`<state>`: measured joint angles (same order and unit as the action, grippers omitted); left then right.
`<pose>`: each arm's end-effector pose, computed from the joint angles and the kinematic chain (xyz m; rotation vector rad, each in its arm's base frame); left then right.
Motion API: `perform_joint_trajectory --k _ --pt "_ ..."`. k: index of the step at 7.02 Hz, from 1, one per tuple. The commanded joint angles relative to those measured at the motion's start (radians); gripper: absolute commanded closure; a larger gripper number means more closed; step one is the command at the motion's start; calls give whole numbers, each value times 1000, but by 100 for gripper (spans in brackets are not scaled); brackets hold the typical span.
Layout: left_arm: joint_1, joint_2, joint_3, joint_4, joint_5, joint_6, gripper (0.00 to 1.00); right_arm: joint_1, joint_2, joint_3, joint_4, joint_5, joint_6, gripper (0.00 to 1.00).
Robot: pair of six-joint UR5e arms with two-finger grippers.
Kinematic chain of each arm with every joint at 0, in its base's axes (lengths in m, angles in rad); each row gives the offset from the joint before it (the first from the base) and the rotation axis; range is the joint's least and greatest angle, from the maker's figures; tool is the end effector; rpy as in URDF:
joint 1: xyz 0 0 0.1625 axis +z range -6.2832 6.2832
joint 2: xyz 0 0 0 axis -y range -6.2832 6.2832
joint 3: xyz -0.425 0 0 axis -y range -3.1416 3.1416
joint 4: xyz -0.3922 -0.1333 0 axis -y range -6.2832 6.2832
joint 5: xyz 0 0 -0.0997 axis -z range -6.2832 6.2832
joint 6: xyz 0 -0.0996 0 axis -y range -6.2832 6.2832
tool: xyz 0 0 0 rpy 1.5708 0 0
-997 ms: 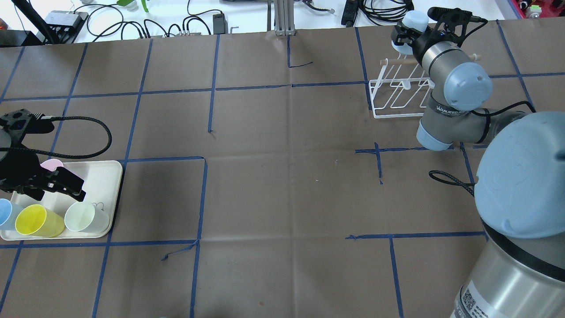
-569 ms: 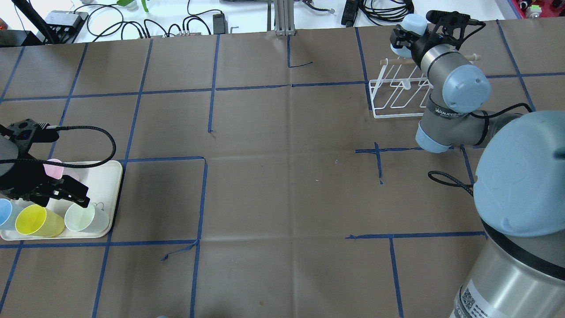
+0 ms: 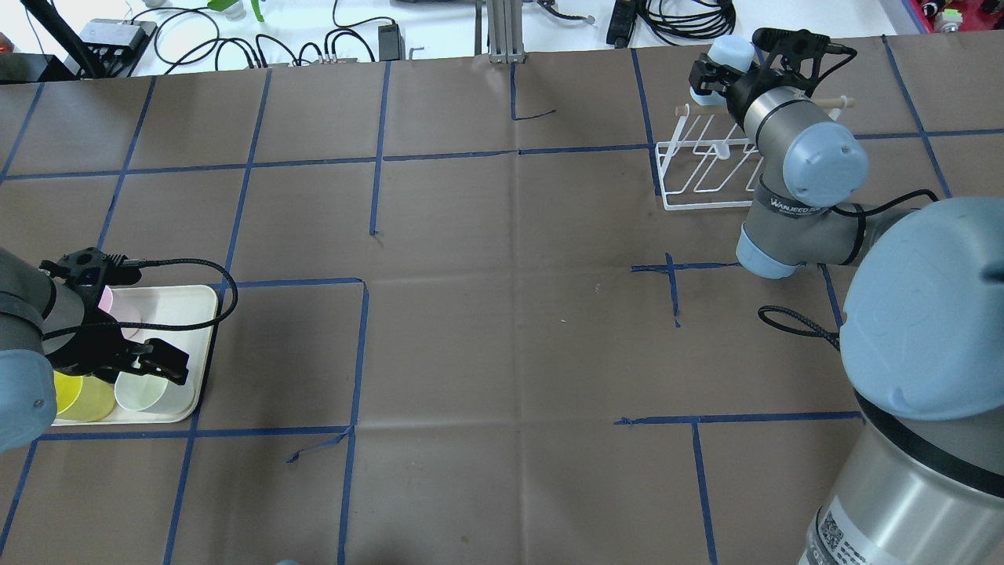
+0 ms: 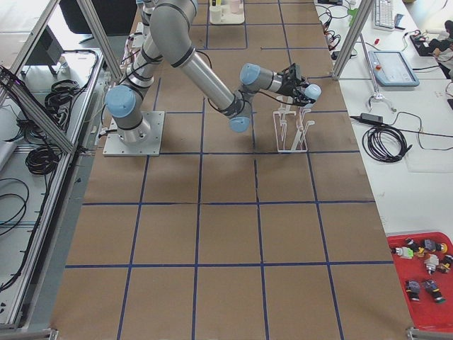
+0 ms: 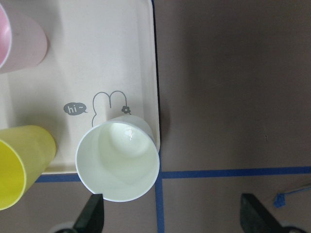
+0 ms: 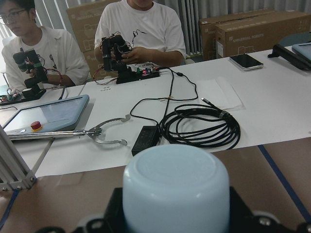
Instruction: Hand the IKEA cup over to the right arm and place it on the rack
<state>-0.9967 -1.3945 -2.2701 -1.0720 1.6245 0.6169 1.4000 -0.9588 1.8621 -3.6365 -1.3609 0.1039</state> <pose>0.0894 -0.3739 0.2832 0.0676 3.1090 0.0780 0.0471 -0.6332 0.2552 0.1711 2.5022 -1.6515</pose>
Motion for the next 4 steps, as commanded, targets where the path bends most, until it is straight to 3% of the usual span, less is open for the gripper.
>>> perform_joint_trajectory --k 1,4 --pt "1 -56 -22 75 0 -2 1 1 0 -3 4 11 6 1" --pt "6 -107 -52 122 0 -2 2 1 -4 -14 10 11 5 1"
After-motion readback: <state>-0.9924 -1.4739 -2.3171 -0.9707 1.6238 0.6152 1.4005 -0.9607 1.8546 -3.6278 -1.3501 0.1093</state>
